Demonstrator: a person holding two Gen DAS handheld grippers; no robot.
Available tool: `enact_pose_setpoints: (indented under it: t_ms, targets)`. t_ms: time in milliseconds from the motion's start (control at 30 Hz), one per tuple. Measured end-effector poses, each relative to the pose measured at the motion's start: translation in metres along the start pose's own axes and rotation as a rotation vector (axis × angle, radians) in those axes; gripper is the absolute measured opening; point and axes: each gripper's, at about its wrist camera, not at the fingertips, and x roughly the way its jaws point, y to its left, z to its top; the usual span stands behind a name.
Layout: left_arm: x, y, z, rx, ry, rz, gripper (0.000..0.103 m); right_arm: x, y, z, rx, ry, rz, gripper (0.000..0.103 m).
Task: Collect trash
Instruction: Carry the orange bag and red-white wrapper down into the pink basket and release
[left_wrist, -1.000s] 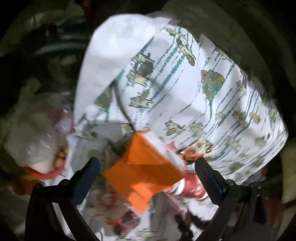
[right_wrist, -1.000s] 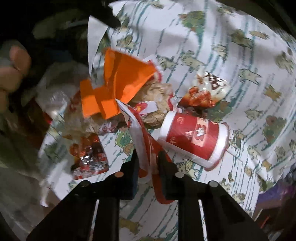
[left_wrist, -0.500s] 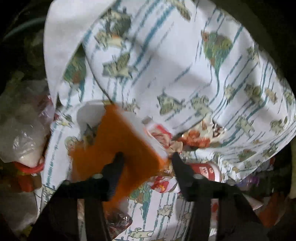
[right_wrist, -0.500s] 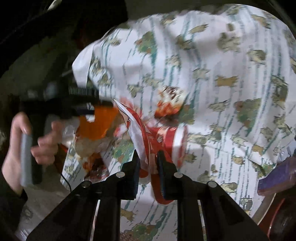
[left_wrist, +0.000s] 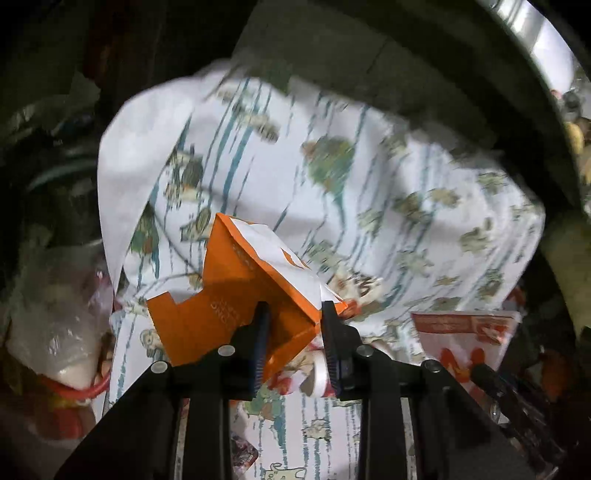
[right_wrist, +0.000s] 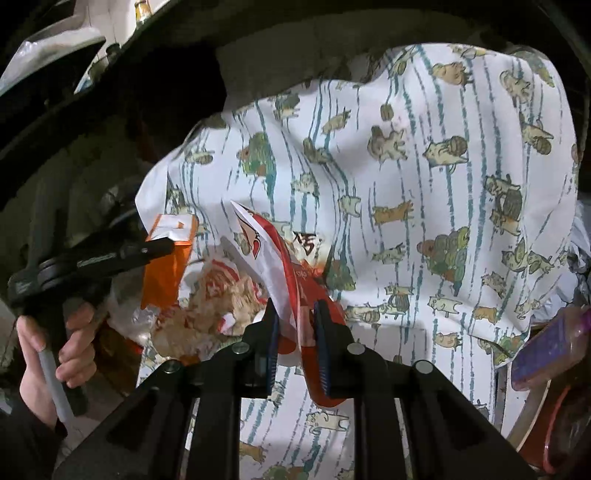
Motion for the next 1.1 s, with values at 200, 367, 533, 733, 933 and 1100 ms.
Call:
enact_pose_setpoints:
  t_ms: [200, 367, 533, 733, 933, 1100]
  targets:
    - [-0.027, 0.004, -0.004, 0.065, -0.006, 0.01, 0.03, -0.004, 0.002, 0.0, 0.024, -0.011, 0.008, 0.018]
    - [-0.031, 0.008, -0.015, 0.083, 0.025, 0.017, 0.03, -0.004, 0.007, -0.004, 0.038, 0.005, 0.023, 0.018]
    - [-0.042, 0.001, -0.033, 0.127, 0.064, 0.004, 0.03, -0.001, 0.014, -0.014, 0.019, 0.02, 0.013, 0.019]
    - [-0.076, -0.012, -0.055, 0.174, 0.021, 0.02, 0.03, -0.007, 0.023, -0.029, -0.004, 0.03, 0.002, 0.019]
    - [-0.121, -0.019, -0.088, 0.059, 0.081, -0.071, 0.03, -0.051, 0.034, -0.042, 0.032, 0.026, 0.042, 0.019]
    - [-0.15, -0.042, -0.125, 0.146, 0.119, -0.05, 0.03, -0.091, 0.056, -0.063, 0.007, 0.051, 0.086, 0.019]
